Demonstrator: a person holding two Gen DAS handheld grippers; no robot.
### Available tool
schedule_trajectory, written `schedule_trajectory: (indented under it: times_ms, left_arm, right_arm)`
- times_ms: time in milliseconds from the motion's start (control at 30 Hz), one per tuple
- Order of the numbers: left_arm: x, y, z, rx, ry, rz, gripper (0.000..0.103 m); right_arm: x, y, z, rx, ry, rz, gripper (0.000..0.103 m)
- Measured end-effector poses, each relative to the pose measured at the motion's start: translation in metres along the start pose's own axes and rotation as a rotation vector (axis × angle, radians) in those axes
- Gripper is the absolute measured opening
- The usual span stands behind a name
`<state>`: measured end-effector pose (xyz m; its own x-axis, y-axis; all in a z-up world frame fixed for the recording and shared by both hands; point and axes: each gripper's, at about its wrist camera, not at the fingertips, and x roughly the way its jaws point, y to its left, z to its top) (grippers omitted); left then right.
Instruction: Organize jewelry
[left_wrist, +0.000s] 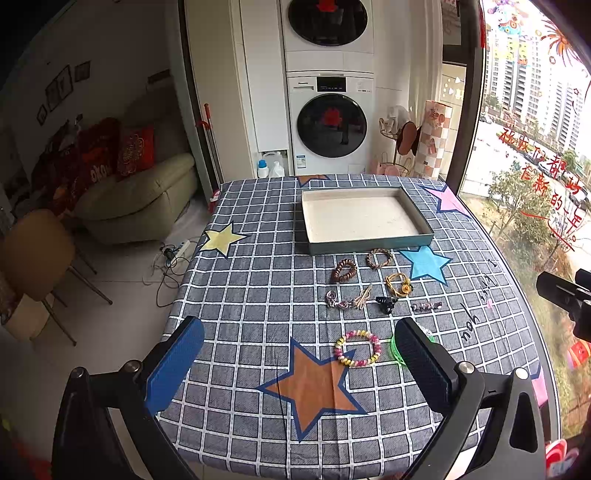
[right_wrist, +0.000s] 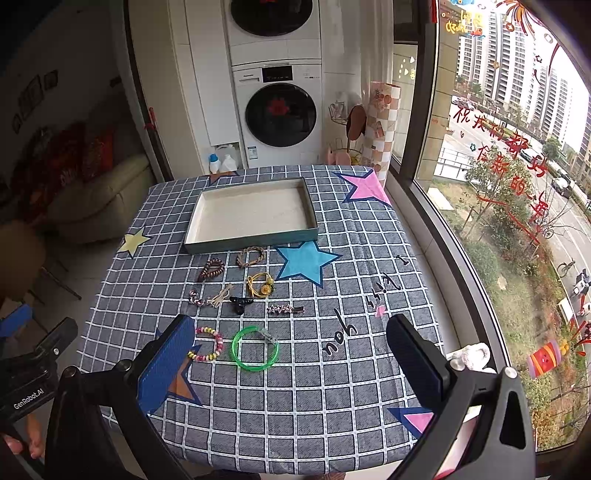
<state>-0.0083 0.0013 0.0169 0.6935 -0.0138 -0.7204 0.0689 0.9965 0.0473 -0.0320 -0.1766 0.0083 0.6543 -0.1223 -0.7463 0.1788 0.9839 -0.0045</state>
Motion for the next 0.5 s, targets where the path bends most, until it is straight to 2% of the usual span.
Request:
schedule_trajectory:
  times_ms: [500]
  left_arm:
    - [0.0002,-0.0004,-0.0001,0.000,0.001,0.000,0.103]
  right_arm:
    - [-0.0002,0.0023,0.0003,-0.001,0.000,0.001,0.103]
